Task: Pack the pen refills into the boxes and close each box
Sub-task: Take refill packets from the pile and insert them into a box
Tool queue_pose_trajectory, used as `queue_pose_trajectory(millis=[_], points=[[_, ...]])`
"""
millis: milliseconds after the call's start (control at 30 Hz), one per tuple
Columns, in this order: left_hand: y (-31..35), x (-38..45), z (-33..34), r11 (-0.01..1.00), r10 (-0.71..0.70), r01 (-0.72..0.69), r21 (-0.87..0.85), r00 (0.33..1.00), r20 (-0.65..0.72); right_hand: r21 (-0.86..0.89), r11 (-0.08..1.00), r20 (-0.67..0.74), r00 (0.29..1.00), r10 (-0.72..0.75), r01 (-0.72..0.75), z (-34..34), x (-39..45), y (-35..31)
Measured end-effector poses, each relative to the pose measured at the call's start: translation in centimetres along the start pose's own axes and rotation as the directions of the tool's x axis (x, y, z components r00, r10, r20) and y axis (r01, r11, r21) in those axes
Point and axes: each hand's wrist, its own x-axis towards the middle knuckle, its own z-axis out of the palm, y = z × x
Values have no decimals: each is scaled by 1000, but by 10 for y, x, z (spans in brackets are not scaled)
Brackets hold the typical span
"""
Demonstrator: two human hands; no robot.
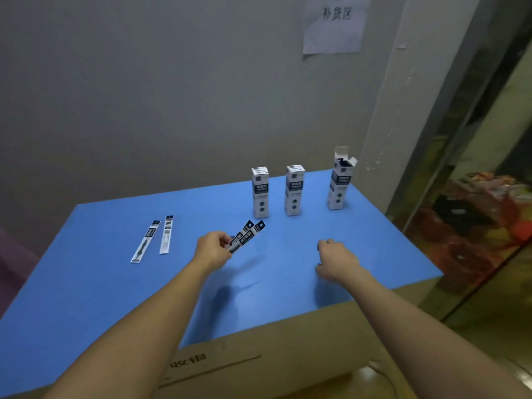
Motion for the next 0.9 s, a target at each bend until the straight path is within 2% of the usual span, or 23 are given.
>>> queue_pose_trajectory(millis=[300, 500, 667, 900], points=[[88, -19, 82, 1000, -27, 27, -2, 997, 71, 35, 996, -43, 996, 82, -80, -11, -28, 137], [137, -22, 122, 993, -68, 71, -91, 997, 29, 31, 997, -41, 997, 69, -67, -22, -36, 210], [160, -22, 149, 978, -101, 99, -182, 995, 1, 30, 998, -31, 998, 47, -46, -30, -30, 242], [181, 4, 172, 976, -96, 96, -194, 995, 14, 50, 999, -38, 999, 7, -5, -30, 0, 256]])
